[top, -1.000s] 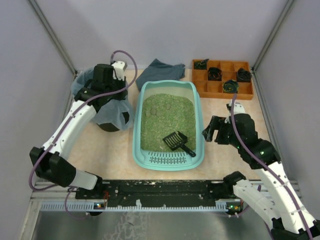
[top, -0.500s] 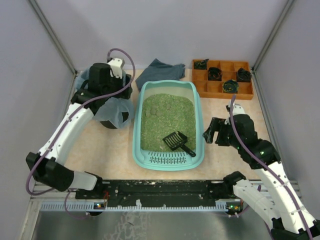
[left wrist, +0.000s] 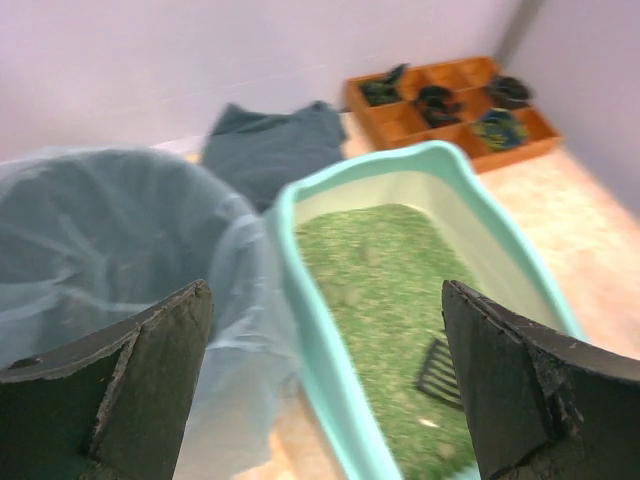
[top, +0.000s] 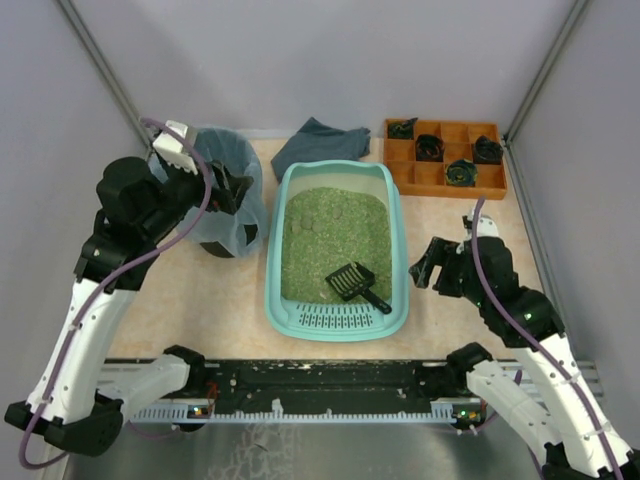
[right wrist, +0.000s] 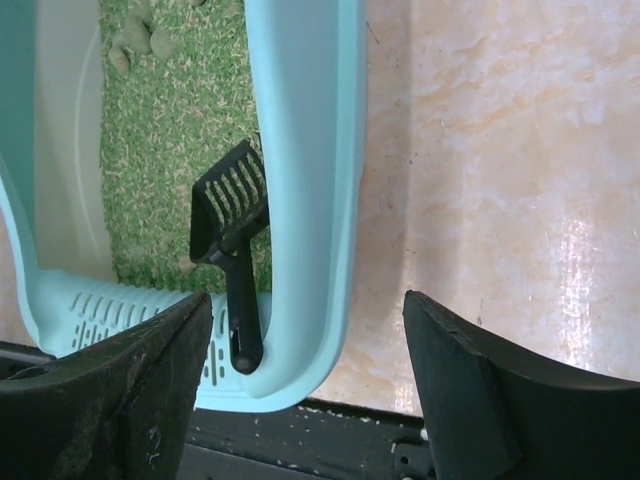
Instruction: Clean the litter box
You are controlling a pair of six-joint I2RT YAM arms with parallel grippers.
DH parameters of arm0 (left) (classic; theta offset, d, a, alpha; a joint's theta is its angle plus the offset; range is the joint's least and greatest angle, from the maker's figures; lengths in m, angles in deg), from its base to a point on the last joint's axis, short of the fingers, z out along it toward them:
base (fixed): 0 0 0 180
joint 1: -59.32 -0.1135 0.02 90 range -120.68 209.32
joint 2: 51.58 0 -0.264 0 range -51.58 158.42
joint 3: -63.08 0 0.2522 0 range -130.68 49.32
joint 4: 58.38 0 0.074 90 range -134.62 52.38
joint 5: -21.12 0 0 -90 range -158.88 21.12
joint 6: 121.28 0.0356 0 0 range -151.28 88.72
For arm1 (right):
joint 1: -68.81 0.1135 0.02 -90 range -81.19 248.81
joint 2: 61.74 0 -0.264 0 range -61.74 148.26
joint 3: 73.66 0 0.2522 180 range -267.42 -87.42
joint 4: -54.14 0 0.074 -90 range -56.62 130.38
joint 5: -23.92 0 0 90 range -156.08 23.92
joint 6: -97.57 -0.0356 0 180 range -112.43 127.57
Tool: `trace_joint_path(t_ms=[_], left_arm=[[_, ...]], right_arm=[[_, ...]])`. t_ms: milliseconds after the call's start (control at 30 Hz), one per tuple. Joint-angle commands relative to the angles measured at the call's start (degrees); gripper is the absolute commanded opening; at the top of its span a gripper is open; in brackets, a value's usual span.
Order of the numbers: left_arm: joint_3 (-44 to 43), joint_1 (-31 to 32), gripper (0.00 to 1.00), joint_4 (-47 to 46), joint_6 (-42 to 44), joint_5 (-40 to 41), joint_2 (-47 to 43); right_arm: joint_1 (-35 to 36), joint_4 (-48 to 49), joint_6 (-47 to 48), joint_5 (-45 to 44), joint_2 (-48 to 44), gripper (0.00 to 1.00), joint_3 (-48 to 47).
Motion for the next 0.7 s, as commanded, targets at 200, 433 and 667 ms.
trace_joint_path(t_ms=[200, 433, 667], left_arm=[[9.4, 16.8, 0.97, -6.8, -14.0, -5.9, 0.9], [18.7, 30.2, 0.87, -14.8, -21.8, 2.9, 5.2], [24.4, 34.3, 0.72, -21.8, -29.7, 2.6, 14.7]], right_arm=[[0.3, 1.3, -7.1, -1.0, -1.2, 0.77, 2.8], [0.3, 0.6, -8.1, -2.0, -4.1, 0.77, 5.7], [0.3, -0.6, -8.4, -2.9, -6.0, 0.77, 6.8]])
